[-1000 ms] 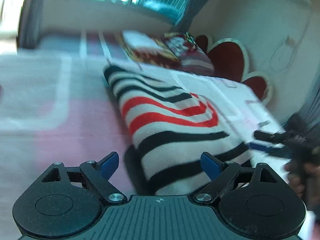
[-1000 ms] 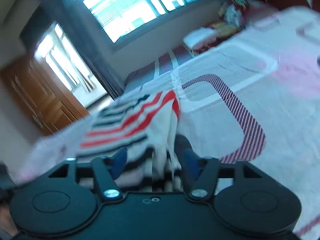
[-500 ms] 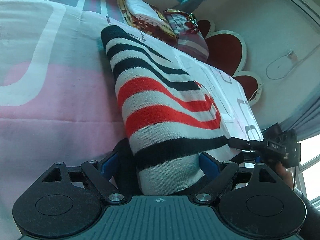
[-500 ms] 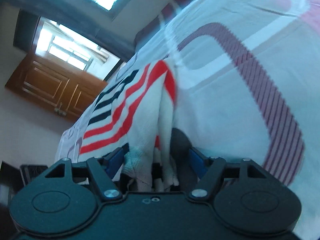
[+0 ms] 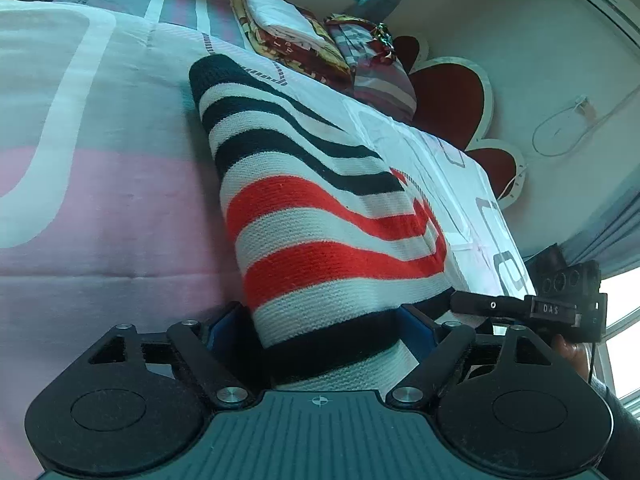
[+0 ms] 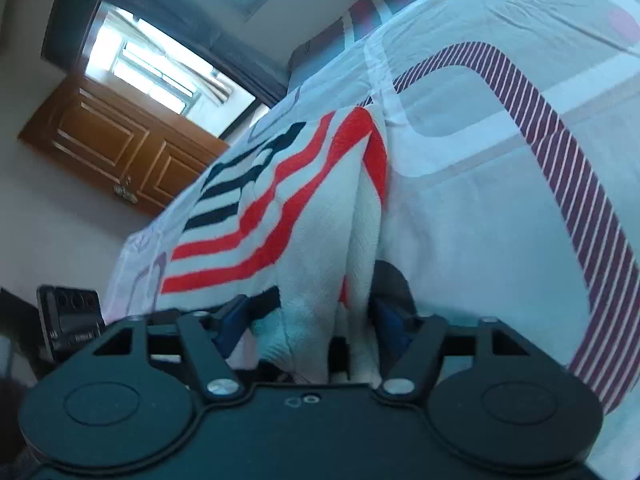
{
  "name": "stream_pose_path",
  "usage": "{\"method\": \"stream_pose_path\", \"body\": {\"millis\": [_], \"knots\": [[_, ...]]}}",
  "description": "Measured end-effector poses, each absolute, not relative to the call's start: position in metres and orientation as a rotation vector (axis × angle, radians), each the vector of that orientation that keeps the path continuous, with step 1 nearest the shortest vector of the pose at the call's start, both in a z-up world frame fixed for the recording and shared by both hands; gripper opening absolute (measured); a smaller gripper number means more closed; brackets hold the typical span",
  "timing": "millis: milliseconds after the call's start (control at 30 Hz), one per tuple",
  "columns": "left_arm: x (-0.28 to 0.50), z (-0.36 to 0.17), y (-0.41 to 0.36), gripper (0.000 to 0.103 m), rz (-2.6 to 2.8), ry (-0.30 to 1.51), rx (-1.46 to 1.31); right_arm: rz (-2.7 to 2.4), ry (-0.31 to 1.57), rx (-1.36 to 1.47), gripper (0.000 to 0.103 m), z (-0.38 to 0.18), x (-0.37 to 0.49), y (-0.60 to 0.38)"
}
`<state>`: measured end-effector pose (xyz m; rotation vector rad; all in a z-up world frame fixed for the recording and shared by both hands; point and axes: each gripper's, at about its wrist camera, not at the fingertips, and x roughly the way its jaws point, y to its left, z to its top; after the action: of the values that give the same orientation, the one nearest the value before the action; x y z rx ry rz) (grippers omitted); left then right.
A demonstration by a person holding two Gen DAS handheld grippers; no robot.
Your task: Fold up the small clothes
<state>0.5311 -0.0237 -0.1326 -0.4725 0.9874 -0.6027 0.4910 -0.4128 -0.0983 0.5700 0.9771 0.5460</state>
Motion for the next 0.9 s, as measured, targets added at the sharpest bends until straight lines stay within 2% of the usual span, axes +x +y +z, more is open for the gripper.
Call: {"method": "stream_pose_path", "body": {"millis": [300, 500, 533, 567, 633, 700, 900], "knots": [[0.54, -0.13, -0.038, 0.081, -0.588, 0.974, -0.421, 0.594, 0.936, 0.555, 0.059, -0.103, 0.502, -0.398], [0.541, -0.131, -0.045, 0.08, -0.587, 0.956, -0.411, 0.607, 0.919, 0.487, 0.052, -0.101, 0.502, -0.389], [0.541, -0.131, -0.046, 0.079, -0.586, 0.952, -0.413, 0.607, 0.916, 0.478, 0.047, -0.1, 0.501, -0.388], [0.541, -0.131, -0.048, 0.076, -0.584, 0.949, -0.411, 0.608, 0.911, 0.476, 0.043, -0.1, 0.5, -0.388], [0.54, -0.131, -0.048, 0.062, -0.585, 0.943, -0.421, 0.607, 0.894, 0.484, 0.038, -0.099, 0.497, -0.389], [0.539, -0.129, -0.046, 0.054, -0.581, 0.929, -0.433, 0.601, 0.875, 0.48, 0.036, -0.095, 0.491, -0.388], [0.524, -0.106, -0.04, 0.048, -0.586, 0.891, -0.428, 0.614, 0.828, 0.425, 0.034, -0.065, 0.479, -0.372]]}}
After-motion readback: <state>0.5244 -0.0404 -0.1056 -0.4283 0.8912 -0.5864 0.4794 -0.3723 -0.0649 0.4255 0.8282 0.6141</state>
